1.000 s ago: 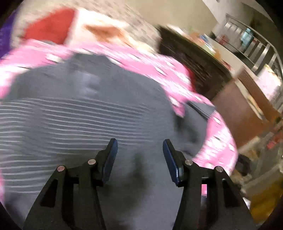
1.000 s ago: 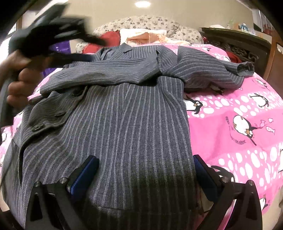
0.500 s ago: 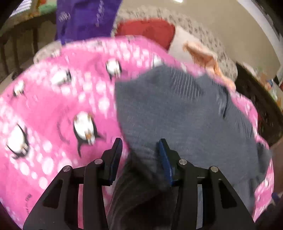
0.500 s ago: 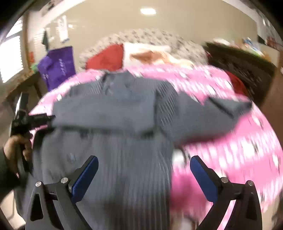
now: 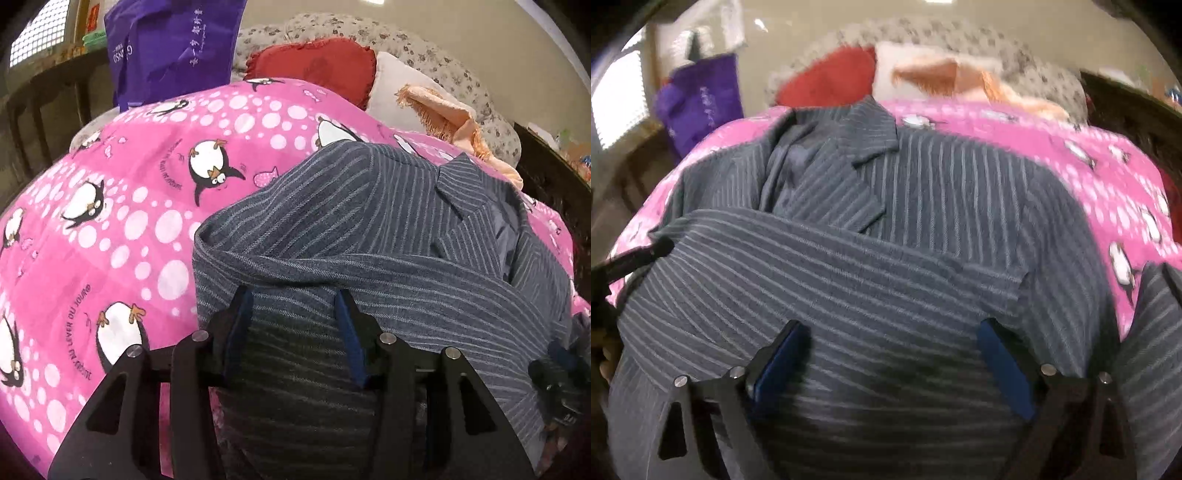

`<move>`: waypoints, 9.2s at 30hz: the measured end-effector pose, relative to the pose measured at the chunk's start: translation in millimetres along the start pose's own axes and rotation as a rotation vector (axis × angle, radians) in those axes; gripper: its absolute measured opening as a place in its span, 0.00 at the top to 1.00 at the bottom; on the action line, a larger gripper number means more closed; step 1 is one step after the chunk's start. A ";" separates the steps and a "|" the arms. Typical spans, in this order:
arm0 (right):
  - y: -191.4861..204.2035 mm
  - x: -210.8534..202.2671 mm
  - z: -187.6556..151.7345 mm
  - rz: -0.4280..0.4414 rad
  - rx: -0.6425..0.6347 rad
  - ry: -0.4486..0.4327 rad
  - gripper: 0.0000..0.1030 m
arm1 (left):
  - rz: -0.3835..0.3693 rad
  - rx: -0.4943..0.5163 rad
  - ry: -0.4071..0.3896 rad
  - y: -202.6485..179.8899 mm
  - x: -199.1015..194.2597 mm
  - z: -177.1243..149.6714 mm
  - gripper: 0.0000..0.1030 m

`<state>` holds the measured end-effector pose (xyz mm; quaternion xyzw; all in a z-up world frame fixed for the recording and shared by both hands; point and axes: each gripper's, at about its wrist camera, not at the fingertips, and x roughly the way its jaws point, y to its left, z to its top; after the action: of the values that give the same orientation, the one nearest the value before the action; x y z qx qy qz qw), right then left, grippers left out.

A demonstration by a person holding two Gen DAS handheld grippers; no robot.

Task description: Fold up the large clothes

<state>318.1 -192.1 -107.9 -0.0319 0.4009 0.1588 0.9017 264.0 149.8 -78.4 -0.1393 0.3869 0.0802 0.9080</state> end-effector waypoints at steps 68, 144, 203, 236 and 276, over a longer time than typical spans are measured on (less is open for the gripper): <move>-325.3 -301.3 6.6 0.103 0.558 0.134 0.92 | -0.046 0.131 0.019 -0.6 -94.9 -111.9 0.35; -96.0 -225.4 -190.3 -0.271 0.326 -0.042 0.42 | -0.301 0.145 -0.042 -69.3 -135.0 36.3 0.94; -64.4 1.6 8.1 -0.068 0.218 0.010 0.45 | -0.086 0.141 0.022 -28.8 -28.3 -38.9 0.87; 11.8 -44.0 28.7 -0.073 0.029 -0.014 0.33 | -0.110 0.122 0.025 -27.1 -25.7 -38.1 0.87; 2.7 -211.8 -234.6 0.130 0.189 0.114 0.27 | -0.188 0.334 0.202 70.7 -191.6 -204.6 0.20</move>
<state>17.0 -288.2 -111.1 0.0701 0.4661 0.1764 0.8641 -24.9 145.1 -88.4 -0.0297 0.4690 -0.0843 0.8786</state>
